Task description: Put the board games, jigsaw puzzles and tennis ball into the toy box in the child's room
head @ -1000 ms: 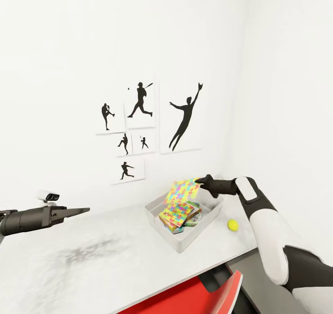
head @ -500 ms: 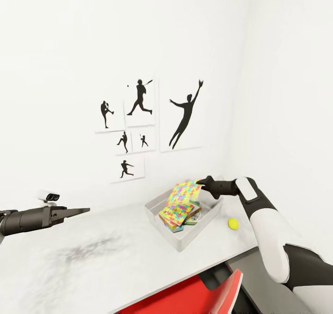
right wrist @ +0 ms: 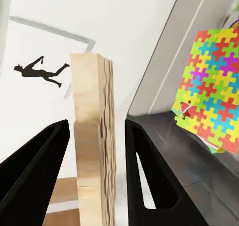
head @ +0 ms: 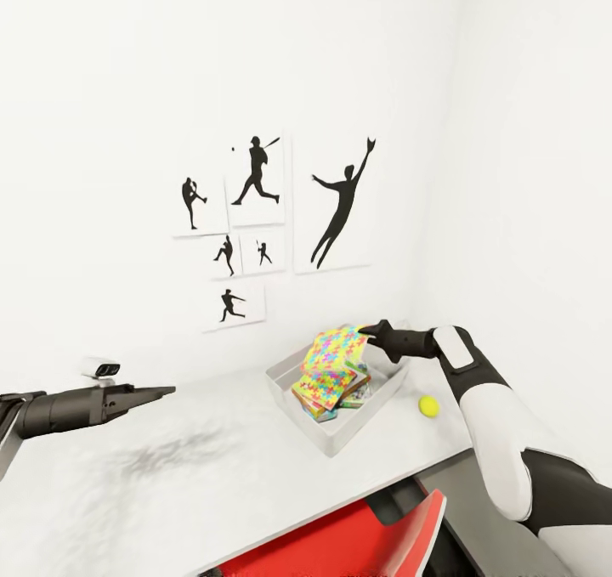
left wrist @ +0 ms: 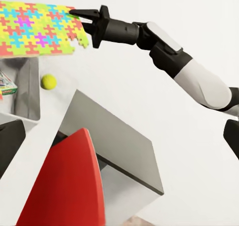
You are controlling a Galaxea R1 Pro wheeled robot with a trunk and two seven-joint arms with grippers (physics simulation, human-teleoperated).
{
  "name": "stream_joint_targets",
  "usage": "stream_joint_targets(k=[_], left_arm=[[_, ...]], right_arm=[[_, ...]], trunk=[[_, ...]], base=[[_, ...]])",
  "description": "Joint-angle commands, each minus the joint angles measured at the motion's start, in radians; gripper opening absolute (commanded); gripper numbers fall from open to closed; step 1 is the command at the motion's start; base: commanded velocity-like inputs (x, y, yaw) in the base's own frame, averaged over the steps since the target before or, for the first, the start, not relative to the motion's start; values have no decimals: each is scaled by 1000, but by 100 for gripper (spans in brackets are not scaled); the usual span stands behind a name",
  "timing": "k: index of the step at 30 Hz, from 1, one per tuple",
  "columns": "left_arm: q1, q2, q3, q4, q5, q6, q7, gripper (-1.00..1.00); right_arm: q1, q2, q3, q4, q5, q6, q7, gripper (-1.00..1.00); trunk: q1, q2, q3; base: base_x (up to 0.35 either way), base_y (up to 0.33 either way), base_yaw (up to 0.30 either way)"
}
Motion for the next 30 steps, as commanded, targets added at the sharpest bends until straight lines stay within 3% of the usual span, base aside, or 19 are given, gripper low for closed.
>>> stream_joint_targets(k=[1,8,17,23,30], left_arm=[[1,0,-4,1,0,6,-4,100],[2,0,-11,33,-2,-11,-4,100],[2,4,-8,88,-7,-14,-4,100],[3,17,-5,145,-12,-15,-4,100],[3,19,-5,150,-53,-27,-4,100]], right_arm=[[-1,0,-5,0,11,5,12,-100],[-1,1,-3,-3,11,4,35,-100],[-1,2,46,-6,12,2,61,-100],[0,5,51,-91,11,2,72,-100],[4,0,92,-137,12,2,112,-100]], trunk=[[0,-1,-2],[0,-1,-14],[0,-1,-29],[0,-1,-39],[0,-1,-50]], base=[[0,0,0],[0,0,0],[0,0,0],[0,0,0],[0,0,0]])
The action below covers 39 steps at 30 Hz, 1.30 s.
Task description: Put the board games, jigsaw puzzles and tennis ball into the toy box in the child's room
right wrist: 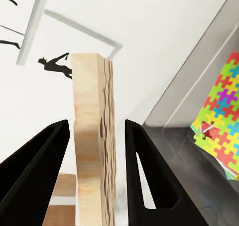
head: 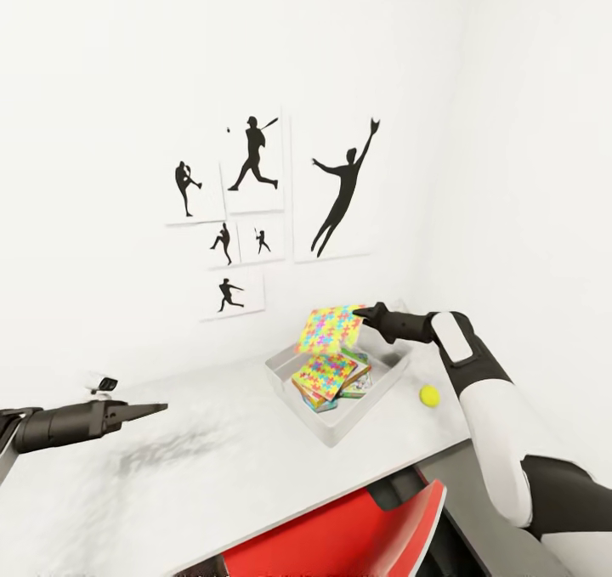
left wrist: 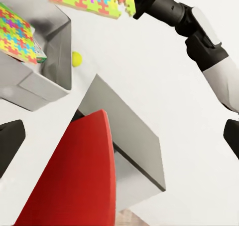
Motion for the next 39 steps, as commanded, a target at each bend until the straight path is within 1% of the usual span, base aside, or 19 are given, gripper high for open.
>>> stream_joint_targets(k=[1,3,7,11,22,29,35,37,39], left_arm=[[-1,1,0,0,-3,9,-4,100],[-1,1,1,7,-5,1,-4,100],[-1,1,2,30,-6,-21,-4,100],[-1,1,3,36,-6,-28,-4,100],[-1,2,3,38,-6,-33,-4,100],[-1,2,3,38,-7,-34,-4,100],[-1,1,3,38,-7,-34,-4,100],[-1,1,2,38,-7,-34,-4,100],[-1,1,2,38,-7,-34,-4,100]], right_arm=[[0,0,0,-1,11,5,15,-100],[0,-4,3,-4,12,4,23,-100],[3,-30,5,-28,11,4,41,-100],[6,-39,6,-38,11,4,55,-100],[7,-38,4,-34,10,4,57,-100],[7,-28,2,-33,9,3,56,-100],[7,-24,1,-33,10,2,54,-100],[4,-23,1,-32,10,-2,47,-100],[-2,-22,1,-30,10,-23,43,-100]], trunk=[[1,-3,-4],[1,-3,-7],[1,-3,-14],[1,-3,-21],[1,-3,-39],[1,-3,-50],[1,-3,-60],[1,-3,-64],[1,-3,-67]], base=[[0,0,0],[0,0,0],[0,0,0],[0,0,0],[0,0,0],[0,0,0],[0,0,0],[0,0,0],[0,0,0]])
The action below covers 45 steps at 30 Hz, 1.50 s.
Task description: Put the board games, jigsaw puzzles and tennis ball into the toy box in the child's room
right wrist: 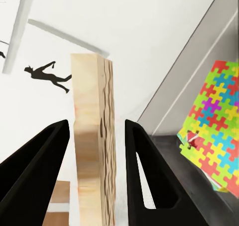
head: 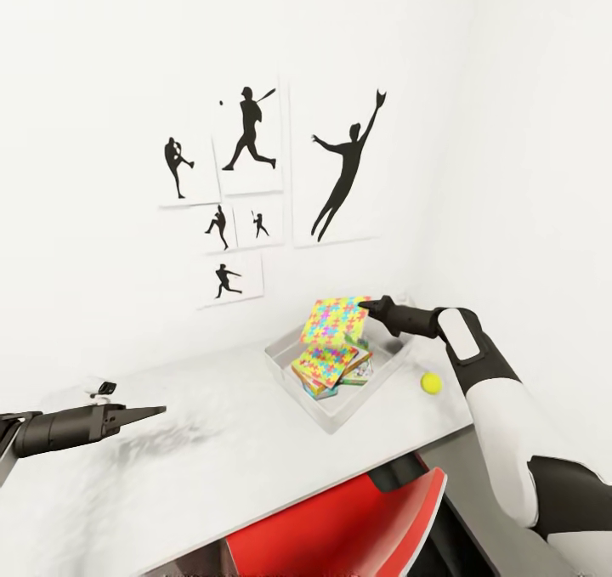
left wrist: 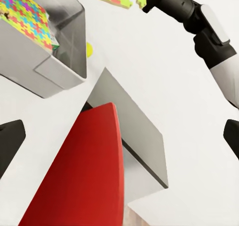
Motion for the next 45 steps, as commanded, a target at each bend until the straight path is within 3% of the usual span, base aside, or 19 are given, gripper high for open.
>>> stream_joint_targets(k=[1,13,23,27,34,38,45], left_arm=[[-1,0,-1,0,0,11,-4,100],[-2,-9,-1,0,0,16,-4,100],[-14,-14,-2,0,3,37,-4,100],[-21,-11,-2,4,3,88,3,100],[-99,-7,-2,14,3,155,144,100],[-164,-9,-2,78,3,170,237,100],[-228,-12,-3,134,2,173,327,100]], right_arm=[[-6,1,-3,1,10,-6,6,-100],[-88,3,-5,101,6,-68,-104,-100],[-99,0,-5,108,5,-78,-114,-100],[-114,1,-5,108,4,-74,-115,-100],[-146,-1,-5,108,5,-56,-115,-100],[-160,-9,-4,108,5,-50,-116,-100],[-171,-12,-4,109,5,-37,-116,-100]], trunk=[[1,-2,-4],[1,-2,-24],[1,-2,-40],[1,-2,-47],[1,-2,-59],[1,-2,-65],[1,-2,-77]], base=[[0,0,0],[0,0,0],[0,0,0],[0,0,0],[0,0,0],[0,0,0],[0,0,0]])
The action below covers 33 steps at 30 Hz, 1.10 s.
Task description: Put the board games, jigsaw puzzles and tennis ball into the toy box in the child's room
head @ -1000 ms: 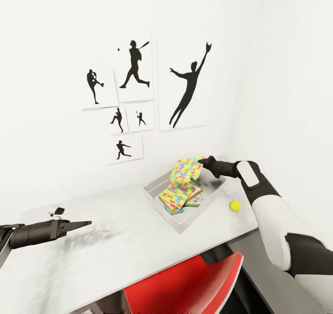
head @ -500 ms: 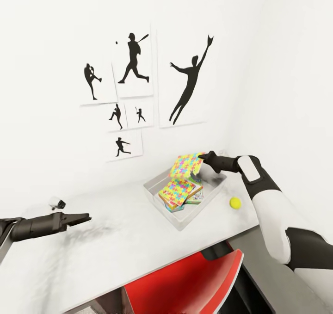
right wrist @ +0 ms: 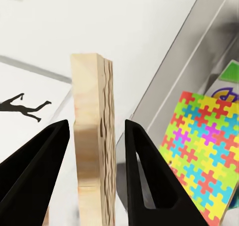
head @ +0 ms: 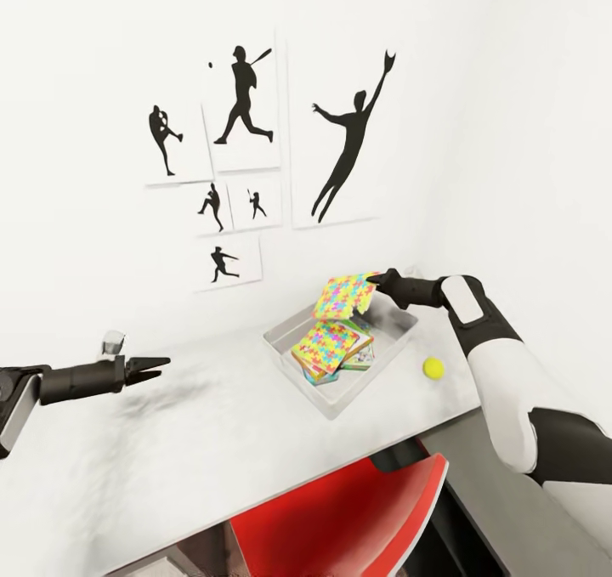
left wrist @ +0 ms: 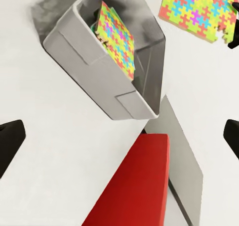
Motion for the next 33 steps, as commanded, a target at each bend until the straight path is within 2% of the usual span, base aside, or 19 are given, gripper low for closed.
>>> stream_joint_targets(k=[1,6,13,18,22,33], left_arm=[[-6,-1,0,2,1,7,16,100],[-13,-8,0,5,2,7,65,100],[-14,-11,-2,5,3,7,74,100],[-14,-11,-2,5,2,7,74,100],[-14,-11,-2,5,2,7,74,100],[-14,-13,-2,4,2,7,73,100]], right_arm=[[-1,0,-5,1,9,6,9,-100],[-2,0,-5,5,9,7,10,-100],[-5,-3,-21,128,-7,4,11,-100],[-11,-2,-62,142,-57,7,10,-100],[-30,-2,-72,143,-96,7,10,-100],[-36,8,-74,144,-102,-2,9,-100]], trunk=[[1,-2,-4],[1,-2,-12],[1,-2,-24],[1,-2,-32],[1,-2,-39],[1,-2,-57]], base=[[0,0,0],[0,0,0],[0,0,0],[0,0,0],[0,0,0],[0,0,0]])
